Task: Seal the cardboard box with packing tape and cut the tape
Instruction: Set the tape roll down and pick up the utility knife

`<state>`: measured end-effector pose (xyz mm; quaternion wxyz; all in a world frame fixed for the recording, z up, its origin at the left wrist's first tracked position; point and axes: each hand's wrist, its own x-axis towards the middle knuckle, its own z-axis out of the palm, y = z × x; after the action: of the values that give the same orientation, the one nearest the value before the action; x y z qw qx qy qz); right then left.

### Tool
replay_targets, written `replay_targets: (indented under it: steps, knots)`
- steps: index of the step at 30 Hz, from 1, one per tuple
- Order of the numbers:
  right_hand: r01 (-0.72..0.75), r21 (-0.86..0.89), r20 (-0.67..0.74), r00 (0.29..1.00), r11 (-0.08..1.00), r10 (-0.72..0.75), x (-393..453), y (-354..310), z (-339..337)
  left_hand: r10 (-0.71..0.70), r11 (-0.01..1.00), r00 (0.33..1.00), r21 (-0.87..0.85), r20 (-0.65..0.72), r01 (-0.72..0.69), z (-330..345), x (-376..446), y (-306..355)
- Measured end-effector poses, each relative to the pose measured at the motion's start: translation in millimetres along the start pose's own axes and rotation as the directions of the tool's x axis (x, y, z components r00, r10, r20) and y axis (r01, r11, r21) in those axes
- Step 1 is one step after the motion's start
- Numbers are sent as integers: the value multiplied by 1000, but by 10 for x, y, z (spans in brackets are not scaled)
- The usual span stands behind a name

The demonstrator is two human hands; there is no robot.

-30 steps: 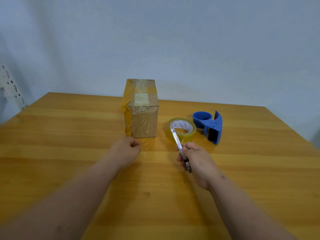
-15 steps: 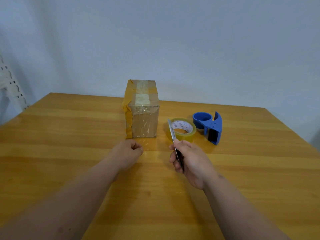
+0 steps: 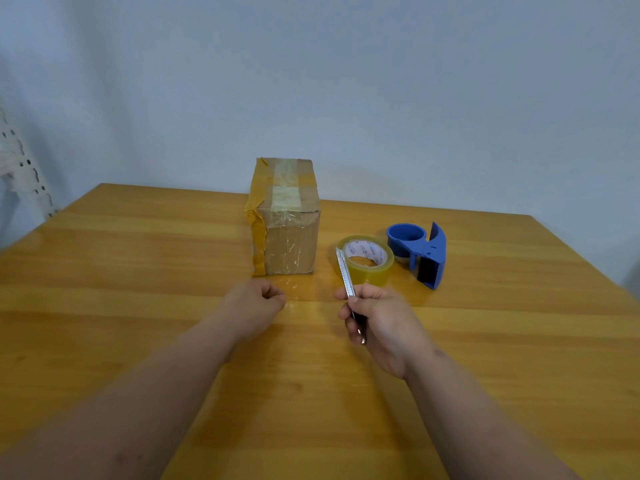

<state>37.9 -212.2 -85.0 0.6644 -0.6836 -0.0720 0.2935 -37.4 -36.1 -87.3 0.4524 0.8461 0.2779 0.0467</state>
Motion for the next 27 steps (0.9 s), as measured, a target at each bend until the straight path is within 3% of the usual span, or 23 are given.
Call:
replay_targets:
  steps: [7, 12, 17, 24, 27]
  knots:
    - [-115, -18, -69, 991, 993, 114, 66, 32, -31, -18, 1000, 1000, 15, 18, 18, -28, 10, 11]
    - [-180, -283, -186, 974, 942, 131, 217, 78, -39, -16, 1000, 1000, 15, 19, 16, -33, 19, 12]
    - [-125, -667, -259, 963, 734, -71, 308, 54, -1, -18, 1000, 1000, 19, 11, 17, -21, 35, 30]
    - [-159, -824, -260, 959, 543, -114, 411, 137, 40, -7, 1000, 1000, 22, -4, 7, -61, 48, 87]
    - [-128, -905, -221, 956, 405, -191, 430, 145, -21, -4, 999, 1000, 43, -21, 5, -115, 57, 84]
